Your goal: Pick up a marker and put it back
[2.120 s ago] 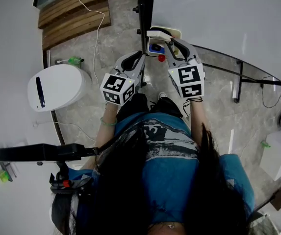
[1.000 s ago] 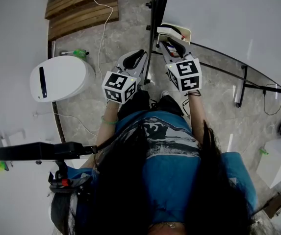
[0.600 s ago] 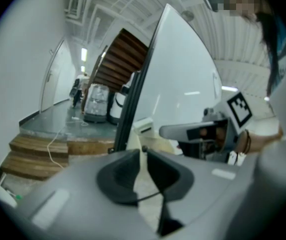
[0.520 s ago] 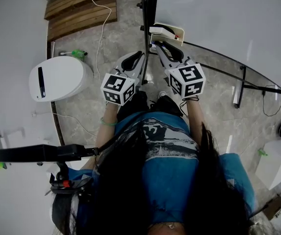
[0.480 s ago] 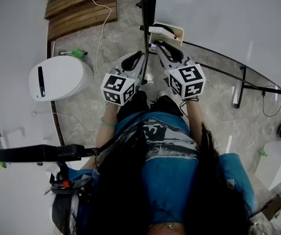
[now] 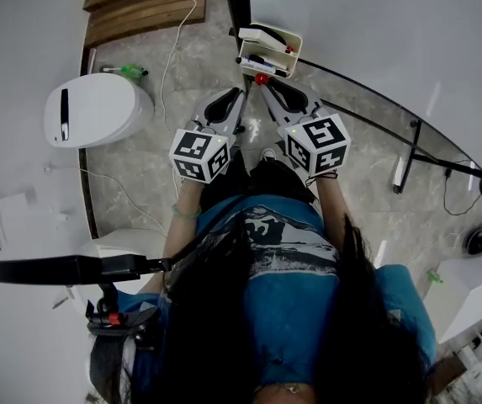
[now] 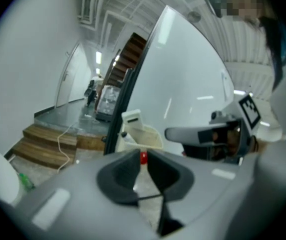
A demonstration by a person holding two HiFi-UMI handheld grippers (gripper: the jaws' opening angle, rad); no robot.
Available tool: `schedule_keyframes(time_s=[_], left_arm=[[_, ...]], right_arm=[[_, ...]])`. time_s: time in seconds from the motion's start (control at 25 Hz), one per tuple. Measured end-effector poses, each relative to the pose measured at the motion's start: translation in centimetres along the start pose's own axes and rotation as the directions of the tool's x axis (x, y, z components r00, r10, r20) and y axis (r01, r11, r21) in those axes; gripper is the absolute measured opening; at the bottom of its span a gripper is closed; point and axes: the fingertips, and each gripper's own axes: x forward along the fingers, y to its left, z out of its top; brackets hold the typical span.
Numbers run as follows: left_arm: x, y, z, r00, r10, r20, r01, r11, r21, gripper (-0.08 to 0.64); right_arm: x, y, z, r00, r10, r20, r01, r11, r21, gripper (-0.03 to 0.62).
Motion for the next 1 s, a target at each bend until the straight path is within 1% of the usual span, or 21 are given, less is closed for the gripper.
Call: schedule_keyframes(time_s=[0.2, 0.48, 0.72, 1.0], left_arm=[[-1.2, -2.4, -3.3, 0.997, 0.060, -0.040, -0.061, 0.998, -0.028, 0.031], [-3.2, -1.9, -5.7, 0.989, 0.130, -0.071, -0.135, 0.989, -0.065, 0.031], [-5.5, -1.4, -6.7, 0.984, 0.166, -0.065, -0.171, 0.982, -0.081, 0.031], [-10.4, -2.1, -6.3, 0.978, 0.206, -0.010, -0.206, 0.975, -0.084, 0.031]], right_arm=[[-1.6, 0.1, -2.5, 0.997, 0.068, -0.034, -0.067, 0.998, 0.020, 0.049], [-1.2, 0.8, -4.5, 0.991, 0.120, -0.061, -0.116, 0.991, 0.065, 0.035], [-0.9, 3.3, -6.2, 0.983, 0.156, -0.097, -0.147, 0.985, 0.085, 0.028], [-1.7, 7.8, -7.1, 0.972, 0.201, -0.125, -0.195, 0.979, 0.059, 0.018]])
